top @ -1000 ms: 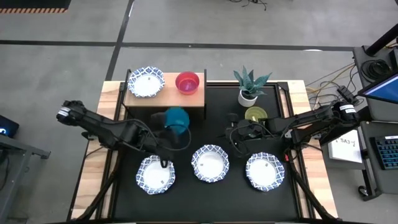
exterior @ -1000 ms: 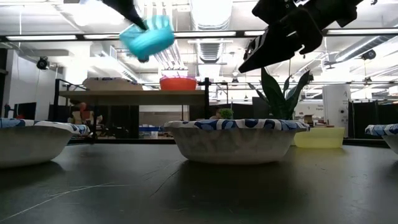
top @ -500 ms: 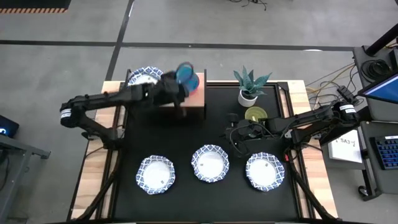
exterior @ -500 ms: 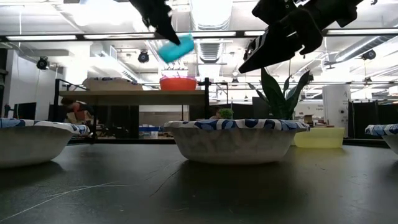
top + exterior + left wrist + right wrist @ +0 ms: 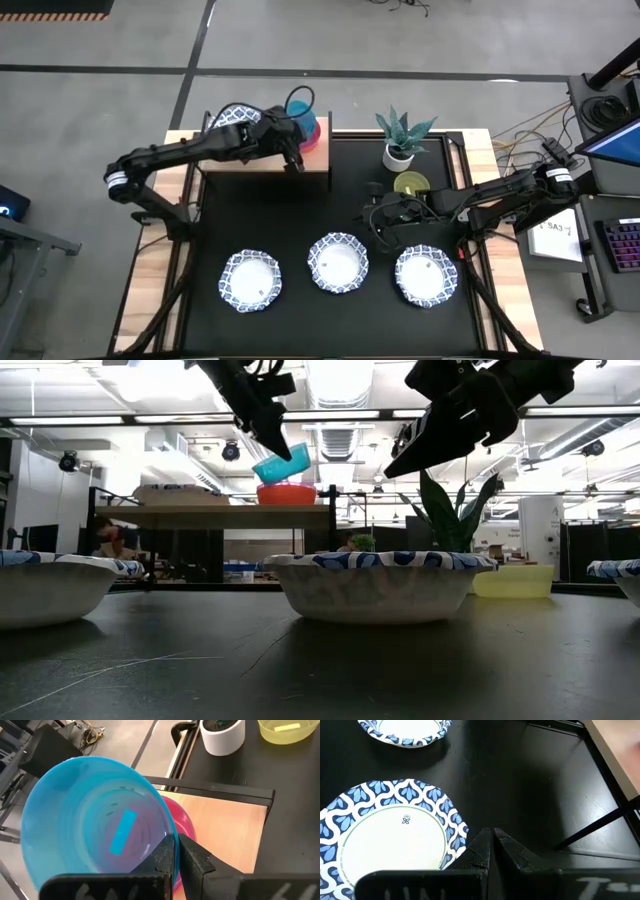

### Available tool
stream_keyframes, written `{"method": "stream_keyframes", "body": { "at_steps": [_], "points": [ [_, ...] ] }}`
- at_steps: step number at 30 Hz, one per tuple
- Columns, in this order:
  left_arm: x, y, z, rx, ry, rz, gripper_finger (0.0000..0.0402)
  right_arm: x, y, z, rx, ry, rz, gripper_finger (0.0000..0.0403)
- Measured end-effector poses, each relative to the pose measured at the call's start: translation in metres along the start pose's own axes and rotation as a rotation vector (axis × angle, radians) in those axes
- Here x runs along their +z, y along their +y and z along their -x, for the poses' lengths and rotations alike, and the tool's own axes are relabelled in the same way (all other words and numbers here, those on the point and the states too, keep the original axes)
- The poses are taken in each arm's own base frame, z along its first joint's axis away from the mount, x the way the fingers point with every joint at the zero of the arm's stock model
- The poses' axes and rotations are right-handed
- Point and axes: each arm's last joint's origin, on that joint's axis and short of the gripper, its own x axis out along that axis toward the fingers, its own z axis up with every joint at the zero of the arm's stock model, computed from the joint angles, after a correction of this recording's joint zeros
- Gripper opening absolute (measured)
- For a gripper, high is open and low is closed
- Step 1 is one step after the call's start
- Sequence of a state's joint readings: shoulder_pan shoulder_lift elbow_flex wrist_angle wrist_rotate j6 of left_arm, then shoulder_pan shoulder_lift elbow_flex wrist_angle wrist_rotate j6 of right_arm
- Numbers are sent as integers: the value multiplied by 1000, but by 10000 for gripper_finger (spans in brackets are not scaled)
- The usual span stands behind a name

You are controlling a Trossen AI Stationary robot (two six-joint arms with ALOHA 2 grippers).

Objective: Place and stack bowls onto a shelf
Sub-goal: Stack the blue bowl on top of the purple bowl on the shelf, then stack the white patterned bowl on top of the other white patterned bowl on the shelf

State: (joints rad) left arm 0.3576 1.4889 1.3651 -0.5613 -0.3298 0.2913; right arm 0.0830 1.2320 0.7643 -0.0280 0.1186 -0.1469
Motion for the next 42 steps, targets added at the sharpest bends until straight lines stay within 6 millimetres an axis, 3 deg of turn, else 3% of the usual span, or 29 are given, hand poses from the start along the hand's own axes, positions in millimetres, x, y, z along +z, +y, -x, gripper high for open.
{"method": "stream_keyframes", "body": {
  "at_steps": [12, 23, 30, 34, 38, 42],
  "points": [
    [-4, -2, -19, -1, 49, -1, 7, 0, 0, 0, 17, -5, -7, 9],
    [-4, -1, -18, 2, 41, 8, 76, 0, 0, 0, 17, -5, -7, 9],
    [0, -2, 4, -9, 0, 64, 104, 1, 0, 0, 15, -14, -11, 9],
    [5, -10, 30, -70, -62, 106, 102, 3, 0, 0, 13, -36, -34, 9],
    [2, -36, 52, -164, -116, 128, 94, 3, 0, -1, 14, -67, -60, 9],
    [-16, -75, 68, -272, -190, 102, 89, 1, 1, -2, 13, -96, -108, 9]
  ]
}}
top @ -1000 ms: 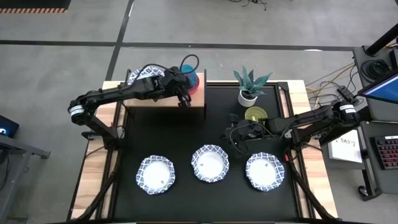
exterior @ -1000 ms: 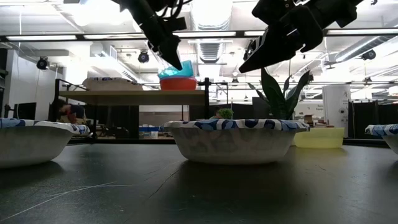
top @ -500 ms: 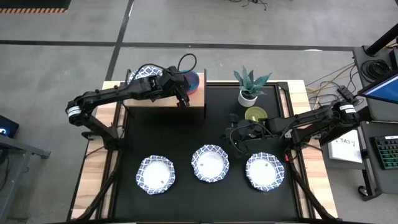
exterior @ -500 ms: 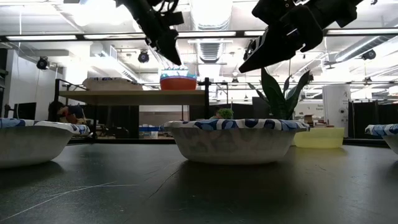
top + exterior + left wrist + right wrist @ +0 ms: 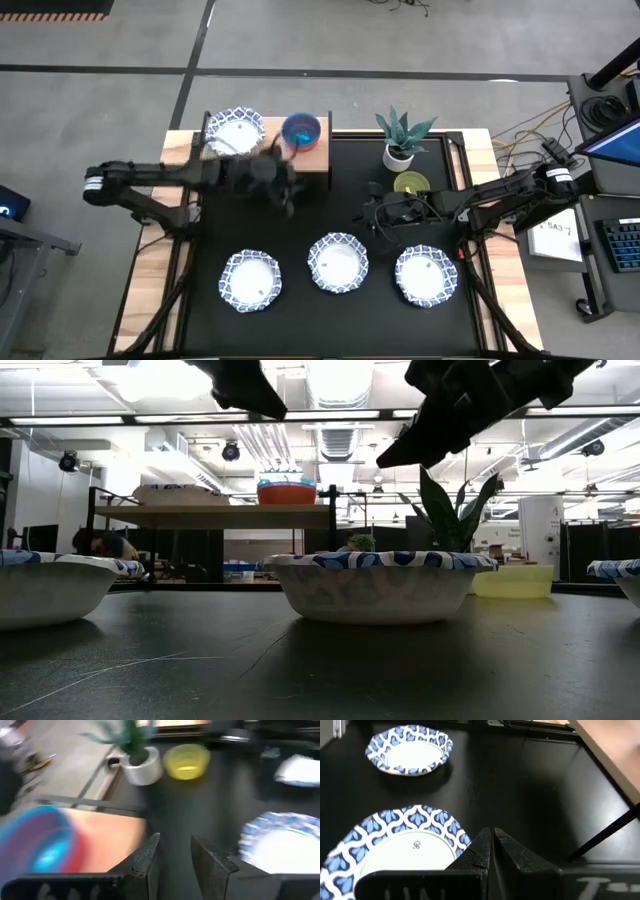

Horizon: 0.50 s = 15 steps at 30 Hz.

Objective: Place and stack bowls onto a shelf
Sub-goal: Stack the white patterned bowl on top of the other white patterned bowl on the shelf

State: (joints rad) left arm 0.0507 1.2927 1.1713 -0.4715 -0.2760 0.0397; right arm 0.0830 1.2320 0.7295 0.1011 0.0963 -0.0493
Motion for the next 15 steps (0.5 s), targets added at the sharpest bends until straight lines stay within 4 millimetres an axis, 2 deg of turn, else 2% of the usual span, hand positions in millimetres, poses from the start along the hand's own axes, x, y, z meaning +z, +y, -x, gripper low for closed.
{"method": "stream_keyframes", "body": {
  "at_steps": [4, 7, 10, 15],
  "points": [
    [-30, -37, 7, -115, -64, -36, 86, -4, 0, -1, 0, 2, -83, 9],
    [-51, -57, 13, -188, -124, -51, 86, -5, 0, -2, 0, 7, -139, 9],
    [-70, -70, 17, -245, -182, -11, 86, -6, 1, -4, 0, 7, -162, 9],
    [-89, -80, 12, -310, -286, 187, 86, -6, 1, -4, 0, 9, -117, 9]
  ]
}}
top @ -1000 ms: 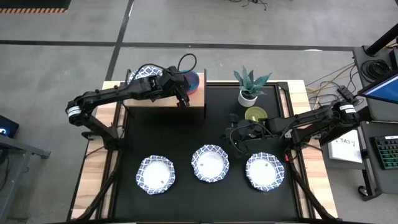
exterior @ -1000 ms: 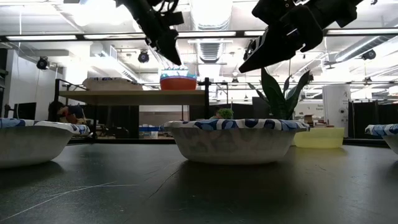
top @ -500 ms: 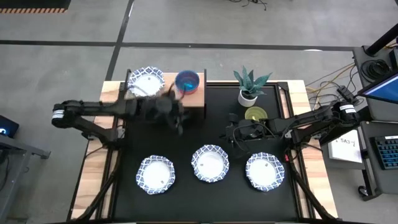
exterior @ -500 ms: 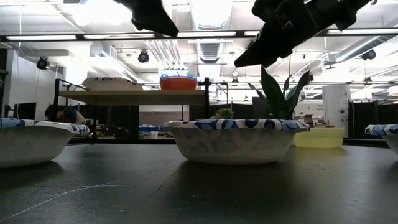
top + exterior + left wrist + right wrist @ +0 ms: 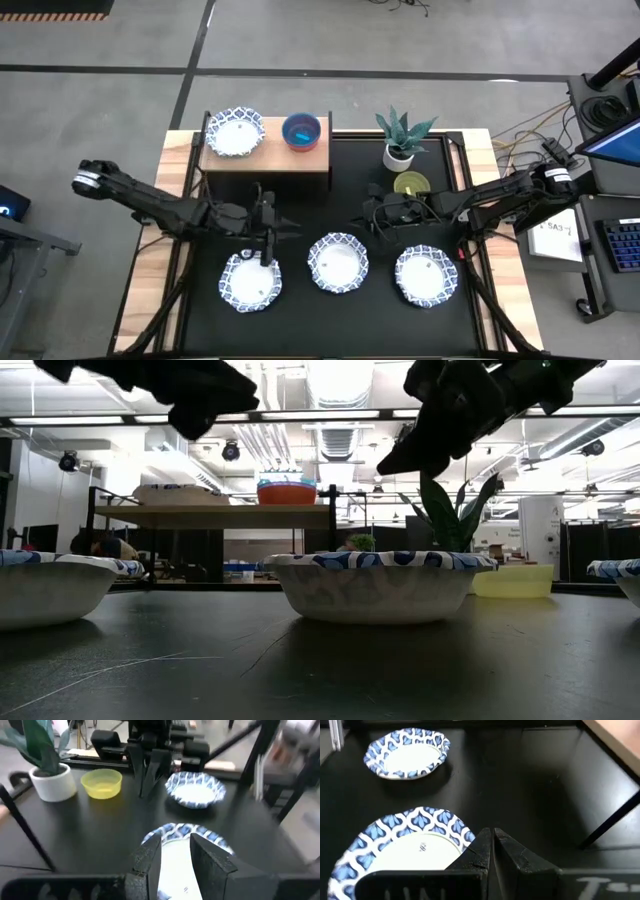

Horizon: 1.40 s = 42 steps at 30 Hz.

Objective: Place and stack bowls onto a shelf
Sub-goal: Stack the white patterned bowl on top of the other white patterned bowl on the shelf

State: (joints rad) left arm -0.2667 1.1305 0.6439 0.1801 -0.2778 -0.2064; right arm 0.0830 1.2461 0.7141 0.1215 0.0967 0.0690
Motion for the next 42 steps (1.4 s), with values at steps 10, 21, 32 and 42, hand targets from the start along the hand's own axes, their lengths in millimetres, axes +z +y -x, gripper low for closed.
{"method": "stream_keyframes", "body": {
  "at_steps": [10, 21, 32, 42],
  "points": [
    [-42, -18, -42, -20, 160, 210, 114, 7, -8, 2, -36, -50, 231, 9],
    [-32, -33, -89, 276, 528, 28, 168, 12, -15, 13, -59, -63, 260, 9],
    [-44, -33, -120, 338, 609, -25, 188, 7, -15, 13, -53, -13, 218, 9],
    [-55, -26, -128, 347, 632, 18, 188, 7, -15, 13, -50, -13, 215, 9]
  ]
}}
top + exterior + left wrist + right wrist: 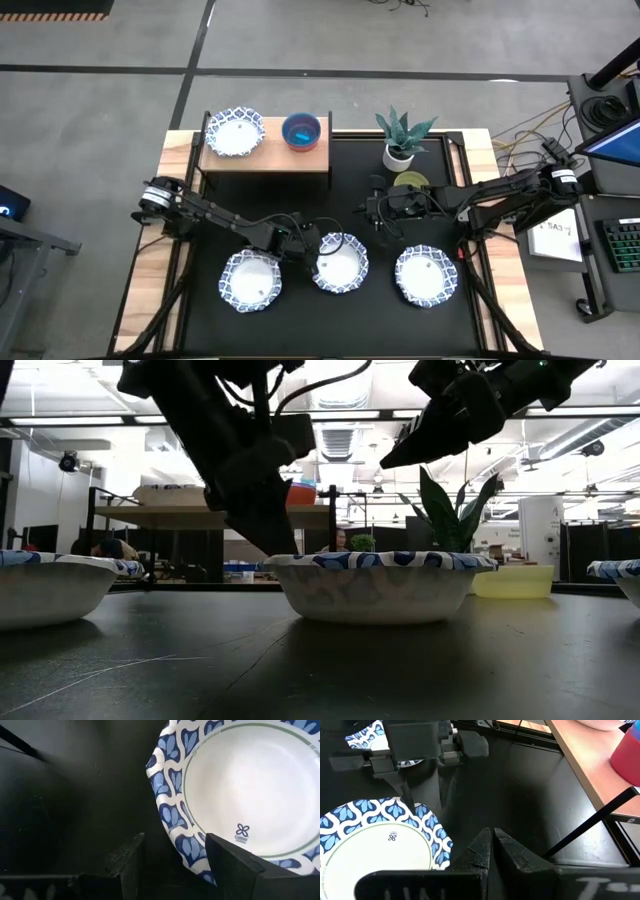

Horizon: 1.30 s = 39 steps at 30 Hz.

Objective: Place and stack bowls onto a shelf
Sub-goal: Stack the white patterned bowl on top of the other white patterned bowl on the shelf

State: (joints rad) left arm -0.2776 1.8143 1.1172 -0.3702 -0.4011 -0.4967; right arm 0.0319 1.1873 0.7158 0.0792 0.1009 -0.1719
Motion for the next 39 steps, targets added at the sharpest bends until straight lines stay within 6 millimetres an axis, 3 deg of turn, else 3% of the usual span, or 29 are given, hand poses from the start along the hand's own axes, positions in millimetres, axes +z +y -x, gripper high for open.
{"method": "stream_keyframes", "body": {
  "at_steps": [10, 15, 21, 26, 31, 39],
  "points": [
    [-6, -5, -15, -40, 36, 7, 167, 0, 0, 0, 0, 0, -4, 9],
    [-6, -6, -15, -56, 46, 7, 114, 0, 0, 0, 0, 0, -4, 9],
    [-4, -5, -14, -73, 50, 36, 19, 0, 0, 0, 0, 0, -5, 9],
    [0, 0, -6, -78, 40, 77, 9, 0, 0, 0, 0, 0, -18, 9],
    [12, 13, 34, -67, 22, 81, 3, 0, 0, 0, 0, 1, -18, 9],
    [34, 71, 142, 40, -101, 118, 2, 0, 0, 0, 5, 0, -22, 9]
  ]
}}
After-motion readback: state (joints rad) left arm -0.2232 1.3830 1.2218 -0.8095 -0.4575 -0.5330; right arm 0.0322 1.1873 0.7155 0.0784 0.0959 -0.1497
